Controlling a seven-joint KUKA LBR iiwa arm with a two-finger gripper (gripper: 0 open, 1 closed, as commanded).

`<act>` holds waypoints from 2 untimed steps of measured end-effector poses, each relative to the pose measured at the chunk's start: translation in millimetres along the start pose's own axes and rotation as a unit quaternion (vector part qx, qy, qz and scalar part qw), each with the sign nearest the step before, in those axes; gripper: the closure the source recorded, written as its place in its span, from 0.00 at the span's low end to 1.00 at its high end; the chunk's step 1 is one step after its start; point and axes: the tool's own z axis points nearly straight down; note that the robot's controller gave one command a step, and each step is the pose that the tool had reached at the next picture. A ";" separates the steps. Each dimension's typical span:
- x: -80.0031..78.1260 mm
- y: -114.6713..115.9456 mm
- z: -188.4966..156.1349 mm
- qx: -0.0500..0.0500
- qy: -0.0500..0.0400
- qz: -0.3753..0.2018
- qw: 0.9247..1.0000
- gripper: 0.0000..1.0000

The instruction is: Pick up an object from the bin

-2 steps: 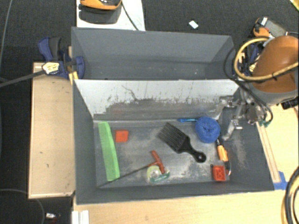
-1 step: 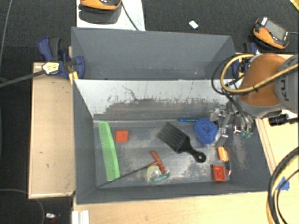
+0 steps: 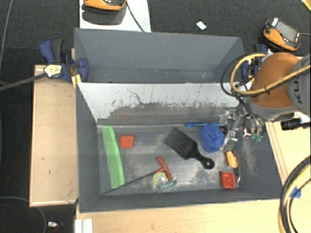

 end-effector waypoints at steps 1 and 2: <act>12.0 8.5 5.6 0.000 0.001 0.015 1.000 0.00; 10.9 2.8 39.6 0.000 -0.002 0.141 0.990 0.00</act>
Offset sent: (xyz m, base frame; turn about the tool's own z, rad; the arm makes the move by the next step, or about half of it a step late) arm -0.0107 0.0048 -0.0419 0.2840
